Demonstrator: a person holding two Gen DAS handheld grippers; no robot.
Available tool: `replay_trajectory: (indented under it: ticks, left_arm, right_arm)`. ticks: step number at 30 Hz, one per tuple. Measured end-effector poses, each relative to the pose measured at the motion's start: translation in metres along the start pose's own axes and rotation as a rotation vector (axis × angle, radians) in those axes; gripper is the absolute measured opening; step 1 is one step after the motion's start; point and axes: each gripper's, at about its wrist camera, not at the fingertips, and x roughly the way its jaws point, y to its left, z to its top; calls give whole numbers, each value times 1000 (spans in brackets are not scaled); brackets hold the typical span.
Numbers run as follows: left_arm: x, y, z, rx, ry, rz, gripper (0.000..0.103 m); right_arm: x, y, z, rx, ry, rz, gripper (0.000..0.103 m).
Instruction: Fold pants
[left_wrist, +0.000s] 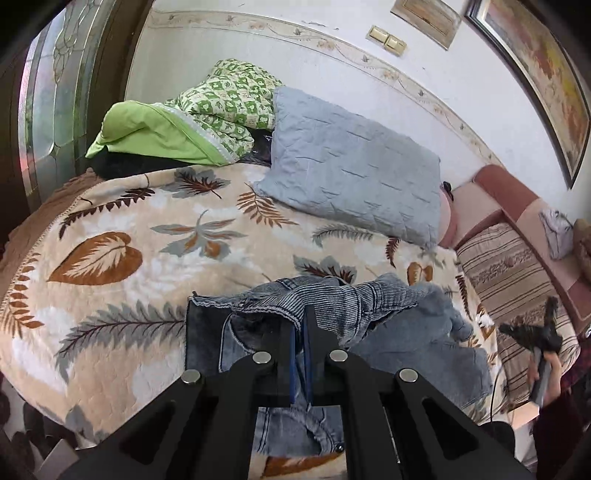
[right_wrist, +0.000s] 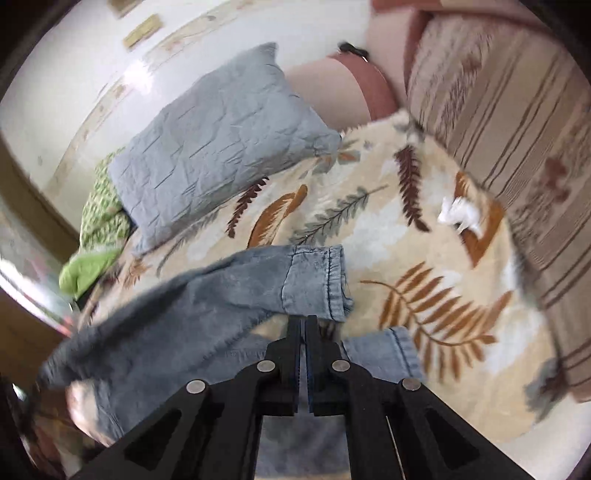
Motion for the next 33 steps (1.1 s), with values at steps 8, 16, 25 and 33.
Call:
replay_trajectory:
  ticks: [8,16,25,33]
  left_arm:
    - [-4,3,3,-20,15,72,4]
    - [7,5,7,-27,29,121,4]
    - [14,1,8,-22,36,143,4]
    - [14,1,4,-25,51,163,4]
  right_arm:
    - [82,-6,56,32,82,-60,3]
    - [93,-30,57,182,53,166,6]
    - [64,-36,17,112,-96,216,59]
    - [108,-45,45,155,70,129,64]
